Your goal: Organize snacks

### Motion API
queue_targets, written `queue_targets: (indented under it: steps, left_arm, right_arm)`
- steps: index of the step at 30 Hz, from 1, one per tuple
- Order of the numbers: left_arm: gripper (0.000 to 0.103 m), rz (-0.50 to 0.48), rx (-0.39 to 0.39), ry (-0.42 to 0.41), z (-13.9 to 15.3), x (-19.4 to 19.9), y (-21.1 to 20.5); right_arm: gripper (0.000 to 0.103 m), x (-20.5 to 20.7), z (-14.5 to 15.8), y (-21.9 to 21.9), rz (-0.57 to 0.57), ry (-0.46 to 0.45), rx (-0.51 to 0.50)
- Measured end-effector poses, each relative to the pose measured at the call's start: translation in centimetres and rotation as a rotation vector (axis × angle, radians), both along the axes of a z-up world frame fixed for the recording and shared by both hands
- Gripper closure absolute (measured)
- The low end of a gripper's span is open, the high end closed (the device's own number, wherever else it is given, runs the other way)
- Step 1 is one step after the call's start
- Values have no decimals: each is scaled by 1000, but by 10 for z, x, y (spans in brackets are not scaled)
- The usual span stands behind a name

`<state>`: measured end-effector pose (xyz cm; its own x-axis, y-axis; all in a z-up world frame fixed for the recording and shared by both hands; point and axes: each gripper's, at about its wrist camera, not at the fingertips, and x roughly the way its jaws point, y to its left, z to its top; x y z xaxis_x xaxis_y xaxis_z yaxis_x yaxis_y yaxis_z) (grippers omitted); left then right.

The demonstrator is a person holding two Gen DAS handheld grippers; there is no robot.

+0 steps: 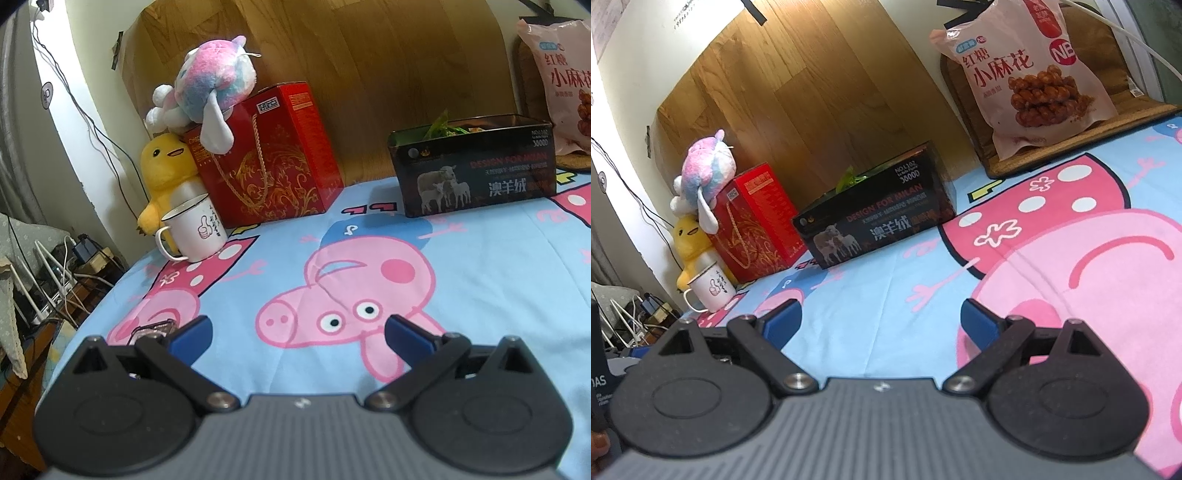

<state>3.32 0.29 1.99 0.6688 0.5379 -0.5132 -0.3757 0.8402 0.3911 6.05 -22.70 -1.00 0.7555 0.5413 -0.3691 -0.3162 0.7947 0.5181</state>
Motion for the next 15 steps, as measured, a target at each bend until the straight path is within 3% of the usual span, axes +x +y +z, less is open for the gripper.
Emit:
queue_targets:
  steps: [7,15]
  left_arm:
    - [0,-33,-29,17,-3,2,-3]
    - [0,-71,-68,12,0,1,-5]
  right_arm:
    - [8,2,0,10,-8,18,-77]
    - [8,3,-1,12,-3,26,-90]
